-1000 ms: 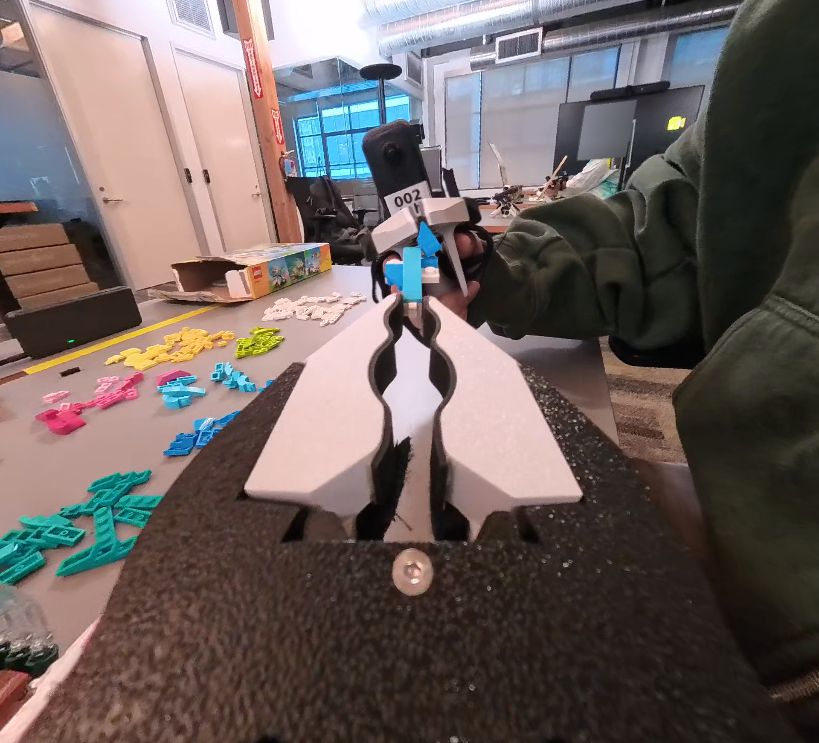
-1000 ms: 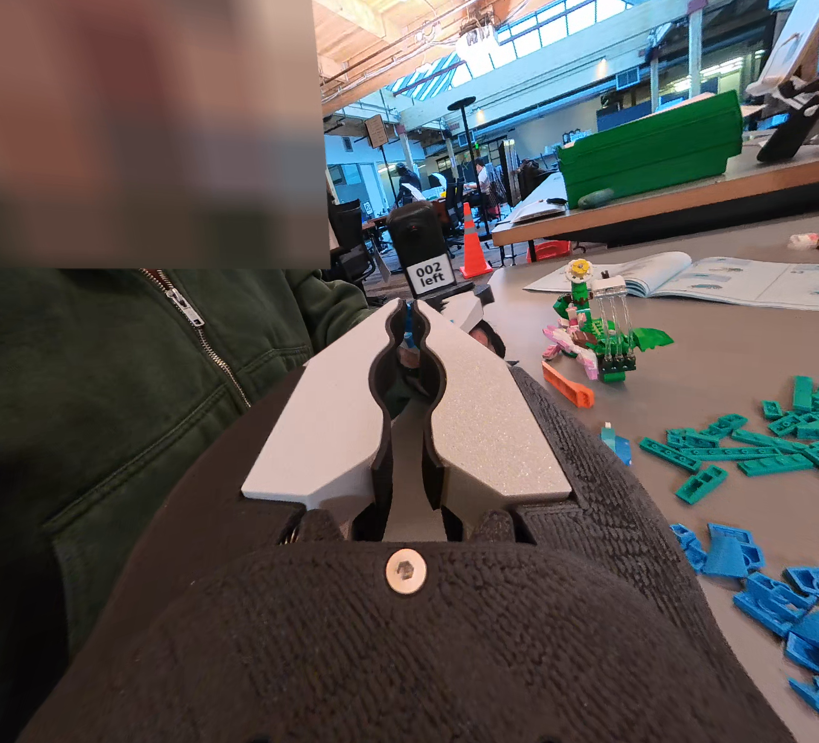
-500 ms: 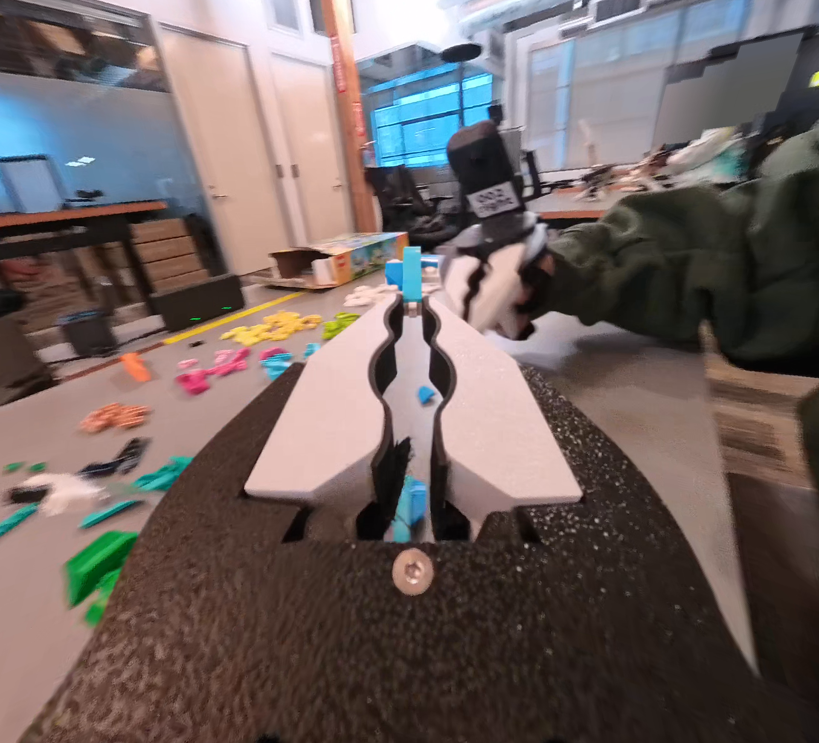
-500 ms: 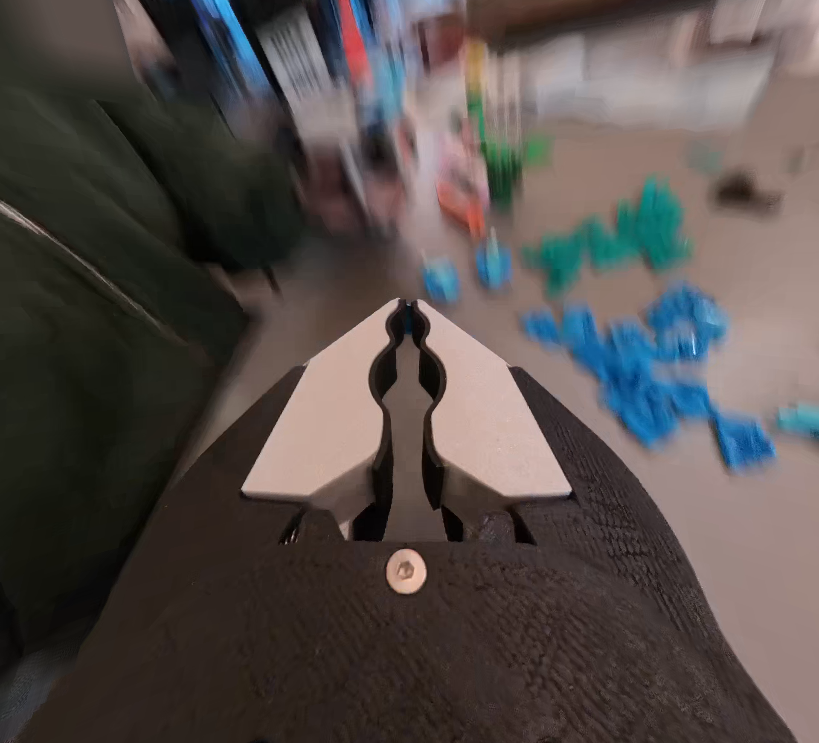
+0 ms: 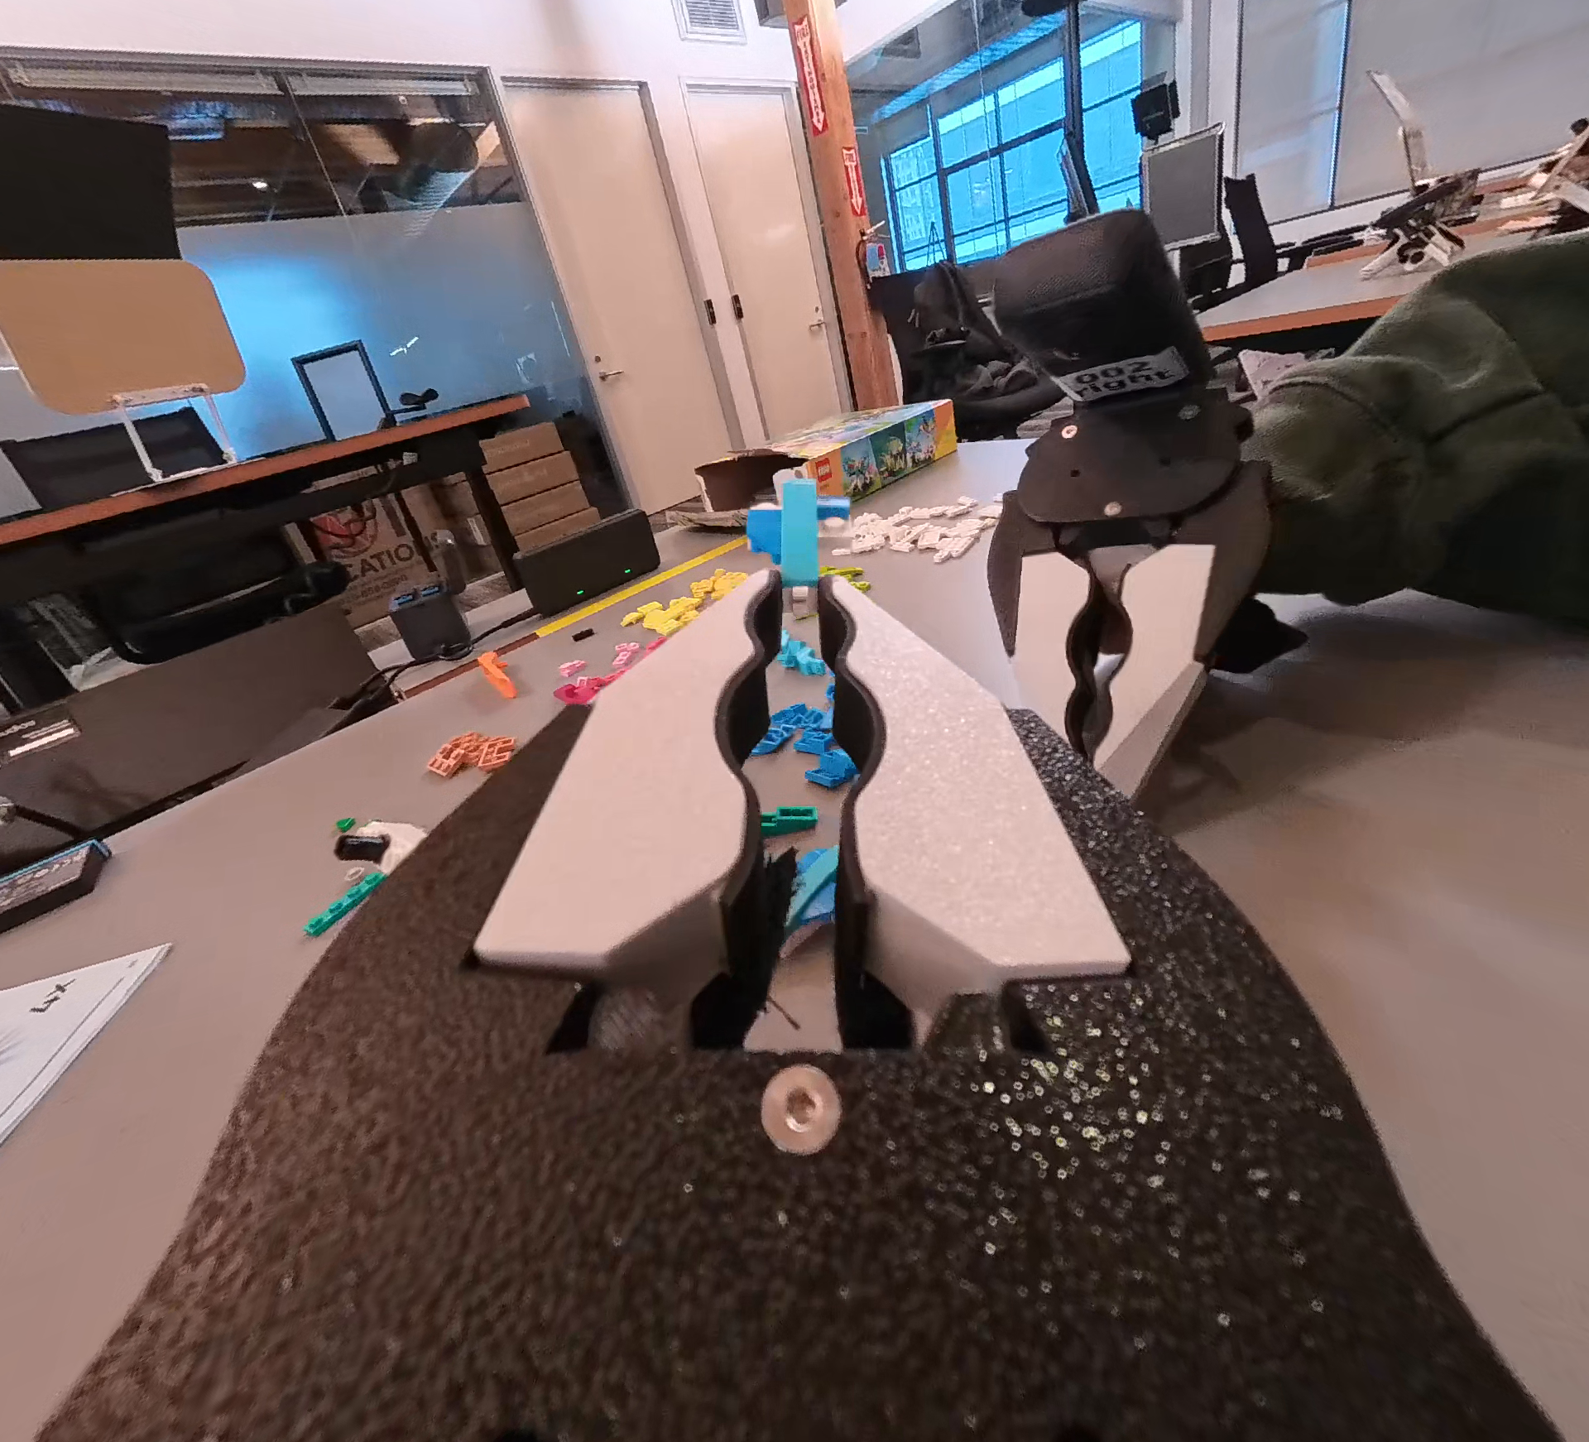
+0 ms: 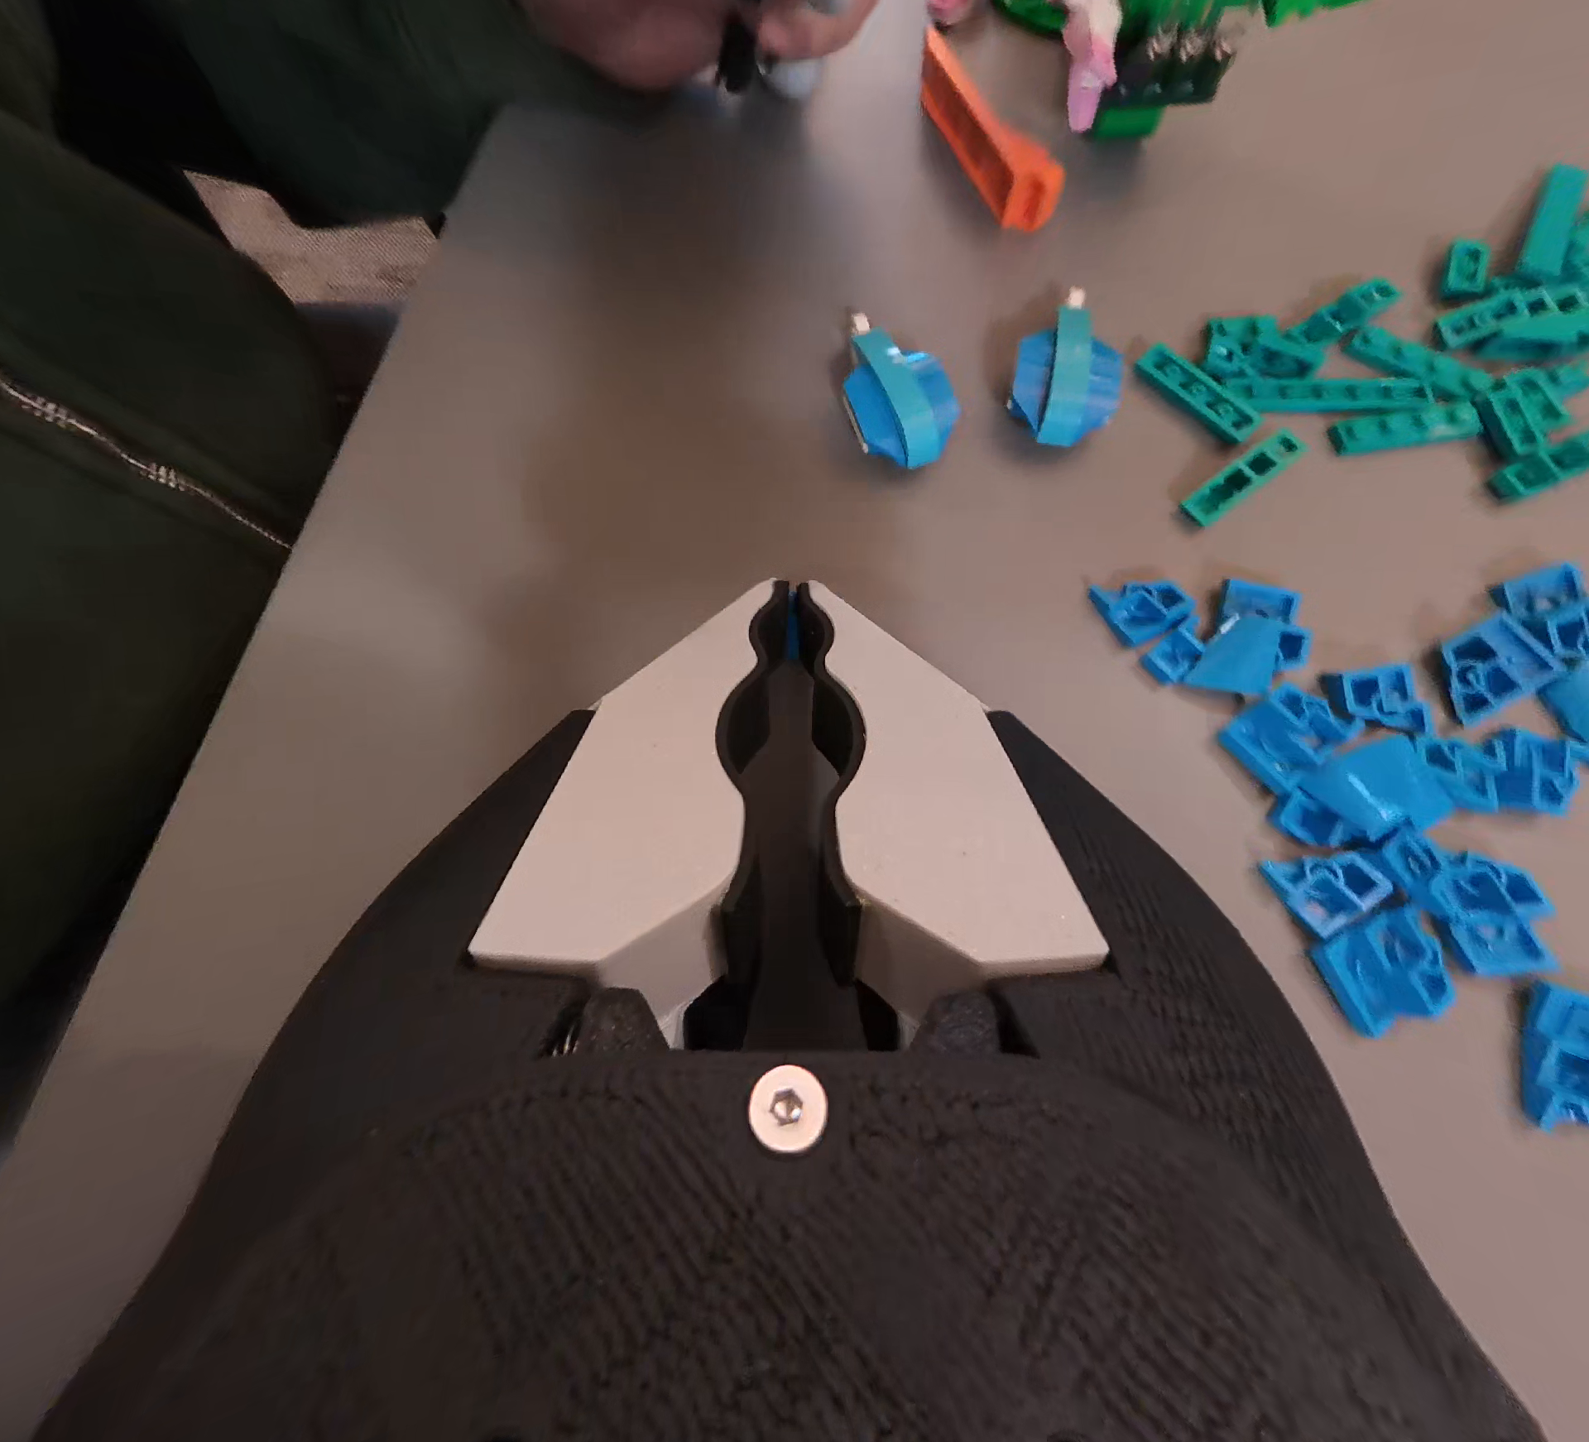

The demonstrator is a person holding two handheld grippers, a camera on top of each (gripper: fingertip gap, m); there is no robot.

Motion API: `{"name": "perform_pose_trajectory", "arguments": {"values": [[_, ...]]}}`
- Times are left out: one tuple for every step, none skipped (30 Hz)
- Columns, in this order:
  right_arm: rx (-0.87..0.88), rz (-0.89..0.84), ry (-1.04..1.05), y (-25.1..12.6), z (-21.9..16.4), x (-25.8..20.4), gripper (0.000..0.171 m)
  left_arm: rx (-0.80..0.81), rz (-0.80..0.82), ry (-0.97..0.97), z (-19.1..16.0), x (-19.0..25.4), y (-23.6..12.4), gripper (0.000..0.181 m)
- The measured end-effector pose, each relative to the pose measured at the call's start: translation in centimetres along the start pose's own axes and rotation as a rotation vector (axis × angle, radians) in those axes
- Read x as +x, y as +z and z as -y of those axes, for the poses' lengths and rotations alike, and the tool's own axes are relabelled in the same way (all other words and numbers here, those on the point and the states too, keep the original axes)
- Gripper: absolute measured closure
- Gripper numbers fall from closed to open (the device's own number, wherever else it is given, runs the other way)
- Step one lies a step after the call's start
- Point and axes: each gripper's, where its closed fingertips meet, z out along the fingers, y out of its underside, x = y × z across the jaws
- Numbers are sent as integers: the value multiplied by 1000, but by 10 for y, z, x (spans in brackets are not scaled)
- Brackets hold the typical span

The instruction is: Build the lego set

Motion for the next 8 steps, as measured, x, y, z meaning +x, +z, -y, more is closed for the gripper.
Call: {"name": "perform_pose_trajectory", "arguments": {"values": [[6, 3, 1, 0, 1, 0, 171, -2, -3, 0, -1, 1, 0, 176], [4, 0, 5, -1, 0, 2, 170, -5, -5, 0, -2, 1, 0, 176], [1, -7, 4, -2, -1, 4, 170, -7, -5, -1, -2, 1, 1, 176], [5, -13, 3, -4, -2, 6, 169, -8, -4, -3, -3, 1, 1, 176], [12, -16, 8, -6, -1, 8, 164, -9, -2, -5, -3, 1, 1, 176], [19, -24, 18, -9, 0, 10, 158, -10, 1, -7, -4, 1, 1, 176], [24, -45, 28, -12, 2, 16, 153, -12, 3, -7, -5, 1, 1, 176], [24, -77, 33, -14, 3, 23, 153, -13, 4, -6, -5, 1, 1, 176]]}}
